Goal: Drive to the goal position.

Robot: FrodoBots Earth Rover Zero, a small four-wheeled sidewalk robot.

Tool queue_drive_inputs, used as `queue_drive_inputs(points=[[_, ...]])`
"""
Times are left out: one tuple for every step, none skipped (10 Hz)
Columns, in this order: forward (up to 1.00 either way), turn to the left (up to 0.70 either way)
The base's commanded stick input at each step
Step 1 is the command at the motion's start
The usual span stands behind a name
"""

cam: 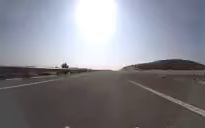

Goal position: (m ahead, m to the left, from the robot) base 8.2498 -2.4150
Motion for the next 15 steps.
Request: queue_drive_inputs(points=[[1.0,0.0],[1.0,0.0],[1.0,-0.08],[1.0,-0.28],[1.0,-0.37],[1.0,-0.39],[1.0,0.0],[1.0,0.0],[1.0,0.0],[1.0,0.0],[1.0,0.0],[1.0,0.0],[1.0,0.0],[1.0,0.0],[1.0,0.0]])
